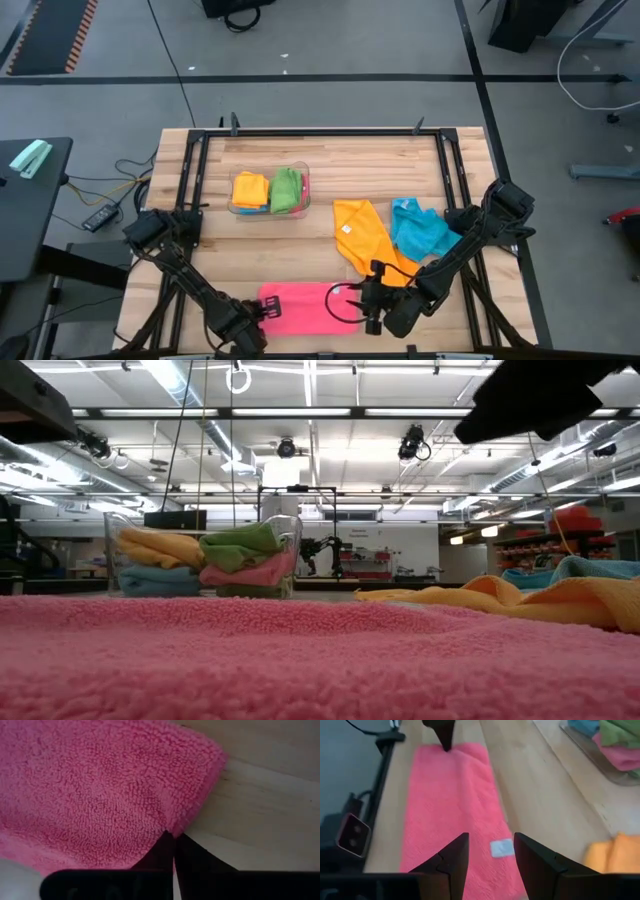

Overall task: Fold microfiber towels
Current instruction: Fold the pink microfiber towel

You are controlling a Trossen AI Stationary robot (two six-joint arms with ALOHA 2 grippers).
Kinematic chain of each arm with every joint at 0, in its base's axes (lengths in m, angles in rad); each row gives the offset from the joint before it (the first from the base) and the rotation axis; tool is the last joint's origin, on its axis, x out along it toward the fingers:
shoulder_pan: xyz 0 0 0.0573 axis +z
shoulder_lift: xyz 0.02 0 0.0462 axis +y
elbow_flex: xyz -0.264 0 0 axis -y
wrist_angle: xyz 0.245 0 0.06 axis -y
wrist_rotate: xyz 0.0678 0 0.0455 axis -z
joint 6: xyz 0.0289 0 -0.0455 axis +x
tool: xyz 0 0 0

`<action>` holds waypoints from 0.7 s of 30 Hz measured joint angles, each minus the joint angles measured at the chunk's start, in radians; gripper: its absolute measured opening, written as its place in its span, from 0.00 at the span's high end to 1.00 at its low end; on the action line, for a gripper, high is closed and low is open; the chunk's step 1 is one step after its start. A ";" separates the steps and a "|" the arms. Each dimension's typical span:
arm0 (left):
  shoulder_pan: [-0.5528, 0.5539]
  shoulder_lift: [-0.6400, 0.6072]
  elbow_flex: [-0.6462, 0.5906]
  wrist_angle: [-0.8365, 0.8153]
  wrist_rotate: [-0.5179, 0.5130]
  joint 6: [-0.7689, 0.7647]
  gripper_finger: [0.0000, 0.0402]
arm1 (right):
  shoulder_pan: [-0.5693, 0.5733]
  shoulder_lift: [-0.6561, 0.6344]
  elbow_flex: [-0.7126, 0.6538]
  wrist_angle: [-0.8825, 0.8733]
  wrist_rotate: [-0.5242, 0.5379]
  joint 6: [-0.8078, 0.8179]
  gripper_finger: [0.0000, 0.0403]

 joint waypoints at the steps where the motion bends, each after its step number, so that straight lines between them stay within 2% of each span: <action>1: 0.004 -0.009 0.003 -0.003 0.009 -0.012 0.97 | 0.000 0.000 0.000 0.015 -0.004 -0.007 0.59; 7: 0.035 -0.103 0.051 0.003 0.052 -0.075 0.98 | 0.000 0.000 0.000 0.040 -0.015 -0.011 0.59; 13: 0.063 -0.108 0.098 0.006 0.056 0.037 0.98 | -0.005 0.008 0.000 0.047 -0.056 0.012 0.59; 21: 0.149 -0.108 0.097 0.068 0.048 0.066 0.98 | -0.007 0.126 0.000 0.147 -0.114 0.039 0.59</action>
